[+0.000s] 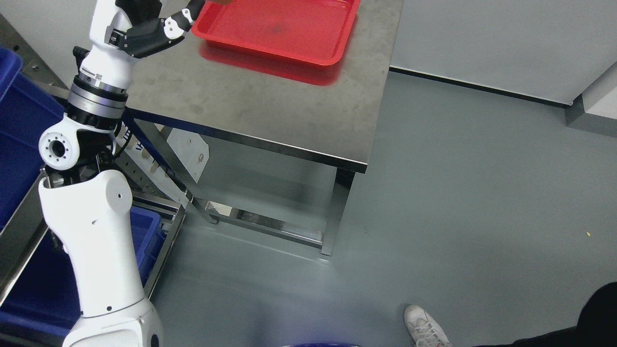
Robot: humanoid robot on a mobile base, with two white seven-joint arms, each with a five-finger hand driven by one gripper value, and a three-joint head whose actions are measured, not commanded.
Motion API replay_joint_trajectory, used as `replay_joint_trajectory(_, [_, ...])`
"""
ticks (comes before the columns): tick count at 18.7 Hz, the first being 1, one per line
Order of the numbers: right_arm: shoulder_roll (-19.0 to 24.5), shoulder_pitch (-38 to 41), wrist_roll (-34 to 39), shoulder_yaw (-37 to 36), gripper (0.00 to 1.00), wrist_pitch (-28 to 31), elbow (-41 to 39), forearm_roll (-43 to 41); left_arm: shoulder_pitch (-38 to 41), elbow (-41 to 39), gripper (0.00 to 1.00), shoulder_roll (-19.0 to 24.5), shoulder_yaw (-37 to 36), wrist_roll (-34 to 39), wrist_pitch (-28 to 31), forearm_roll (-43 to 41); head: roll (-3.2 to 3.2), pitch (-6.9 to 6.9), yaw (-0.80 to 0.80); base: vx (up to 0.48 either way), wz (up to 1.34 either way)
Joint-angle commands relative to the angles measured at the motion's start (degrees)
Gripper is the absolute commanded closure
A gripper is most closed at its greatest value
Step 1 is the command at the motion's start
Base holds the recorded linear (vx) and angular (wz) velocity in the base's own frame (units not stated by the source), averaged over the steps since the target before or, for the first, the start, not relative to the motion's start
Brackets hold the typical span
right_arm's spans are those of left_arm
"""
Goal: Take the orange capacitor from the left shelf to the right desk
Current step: 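Extend the left hand with the capacitor over the red tray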
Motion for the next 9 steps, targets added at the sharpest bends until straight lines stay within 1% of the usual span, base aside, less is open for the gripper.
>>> replay_joint_trajectory(1, [-1.0, 1.15, -0.01, -0.7, 0.0, -0.05, -1.0, 0.26, -0.22, 0.32, 0.82, 0.75, -4.06, 0.05, 1.77, -0.12, 0.0, 0.0, 0.0, 0.147, -0.06])
replay_joint_trajectory(3, [-1.0, 1.15, -0.01, -0.7, 0.0, -0.05, -1.0, 0.26, -0.48, 0.49, 0.82, 0.75, -4.15, -0.03, 2.65, -0.2, 0.0, 0.0, 0.0, 0.14, -0.06])
replay_joint_trajectory(9, [-1.0, 1.15, -0.01, -0.7, 0.0, -0.05, -1.0, 0.26, -5.49, 2.69, 0.82, 0.75, -6.78, 0.05, 5.72, -0.38, 0.0, 0.0, 0.0, 0.098, -0.01])
